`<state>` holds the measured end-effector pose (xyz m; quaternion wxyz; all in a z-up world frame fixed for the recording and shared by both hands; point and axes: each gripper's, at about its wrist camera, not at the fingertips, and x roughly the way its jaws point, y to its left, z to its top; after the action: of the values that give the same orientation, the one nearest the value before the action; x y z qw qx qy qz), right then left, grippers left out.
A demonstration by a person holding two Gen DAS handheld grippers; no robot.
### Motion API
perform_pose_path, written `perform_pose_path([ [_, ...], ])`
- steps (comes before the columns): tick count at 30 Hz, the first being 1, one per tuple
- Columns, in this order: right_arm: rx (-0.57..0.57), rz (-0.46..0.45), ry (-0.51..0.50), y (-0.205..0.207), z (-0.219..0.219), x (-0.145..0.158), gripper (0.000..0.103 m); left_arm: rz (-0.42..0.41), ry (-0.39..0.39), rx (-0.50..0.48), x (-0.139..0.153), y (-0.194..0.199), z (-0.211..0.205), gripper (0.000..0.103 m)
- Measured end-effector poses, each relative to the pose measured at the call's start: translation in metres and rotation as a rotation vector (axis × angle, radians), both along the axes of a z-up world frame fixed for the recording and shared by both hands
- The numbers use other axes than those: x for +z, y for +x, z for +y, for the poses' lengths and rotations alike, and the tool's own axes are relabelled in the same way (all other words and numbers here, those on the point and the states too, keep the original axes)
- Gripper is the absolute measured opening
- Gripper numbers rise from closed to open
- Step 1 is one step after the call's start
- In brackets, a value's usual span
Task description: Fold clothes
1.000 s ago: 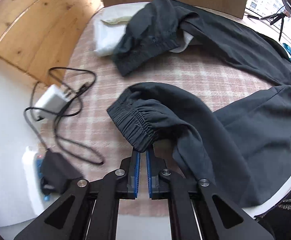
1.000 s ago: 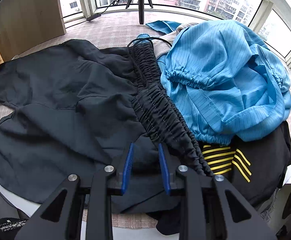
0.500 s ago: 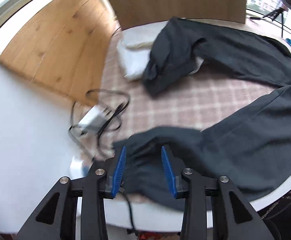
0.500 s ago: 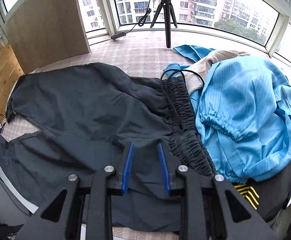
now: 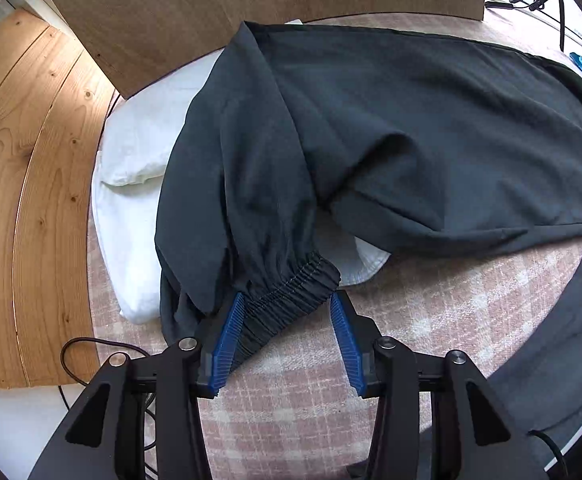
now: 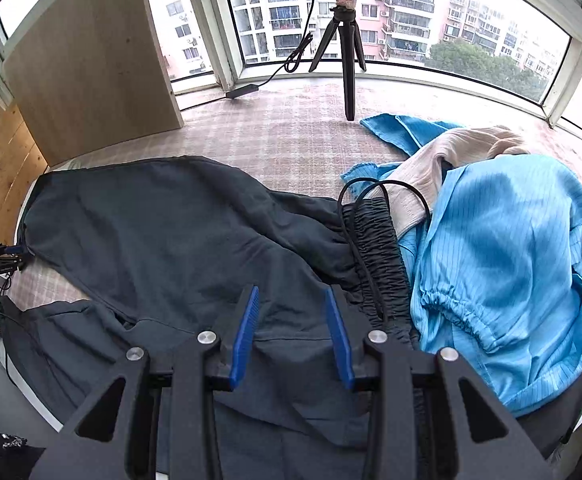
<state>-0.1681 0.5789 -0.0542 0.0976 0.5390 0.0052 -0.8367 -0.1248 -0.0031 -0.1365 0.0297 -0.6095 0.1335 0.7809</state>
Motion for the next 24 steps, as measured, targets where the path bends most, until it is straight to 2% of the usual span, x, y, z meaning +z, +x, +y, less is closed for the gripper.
perform_pose_path([
  [3, 0.005, -0.029, -0.004, -0.014, -0.004, -0.011, 0.034, -0.018, 0.029, 0.022, 0.006, -0.002, -0.012, 0.042],
  [6, 0.025, -0.036, -0.003, -0.023, -0.011, -0.018, 0.034, 0.012, 0.043, 0.036, 0.024, 0.006, -0.012, 0.043],
  [9, 0.035, -0.052, -0.010, -0.033, -0.015, -0.026, 0.034, 0.039, 0.077, 0.006, 0.036, 0.012, 0.004, 0.062],
  [10, 0.036, -0.059, -0.014, -0.036, -0.016, -0.029, 0.034, 0.044, 0.070, -0.010, 0.035, 0.012, 0.011, 0.067],
  [13, 0.043, -0.073, -0.018, -0.046, -0.017, -0.036, 0.034, 0.014, -0.007, -0.021, 0.017, 0.002, 0.026, 0.067],
  [15, 0.060, -0.070, -0.009, -0.052, -0.018, -0.036, 0.034, -0.012, -0.043, -0.007, 0.010, -0.005, 0.024, 0.061],
  [17, 0.079, -0.062, 0.008, -0.059, -0.018, -0.035, 0.034, -0.021, -0.043, 0.016, 0.014, -0.006, 0.014, 0.034],
  [18, 0.092, -0.057, 0.009, -0.064, -0.017, -0.034, 0.035, -0.025, -0.043, 0.028, 0.016, -0.007, 0.009, 0.032],
  [20, 0.109, -0.055, 0.004, -0.080, -0.019, -0.036, 0.042, -0.034, -0.043, 0.051, 0.020, -0.009, -0.002, 0.018],
  [23, 0.159, -0.058, -0.012, -0.107, -0.027, -0.046, 0.044, -0.024, -0.063, 0.101, 0.038, -0.008, -0.022, 0.016],
  [24, 0.197, -0.053, 0.011, -0.115, -0.033, -0.052, 0.044, -0.014, -0.075, 0.122, 0.046, -0.007, -0.030, 0.015],
])
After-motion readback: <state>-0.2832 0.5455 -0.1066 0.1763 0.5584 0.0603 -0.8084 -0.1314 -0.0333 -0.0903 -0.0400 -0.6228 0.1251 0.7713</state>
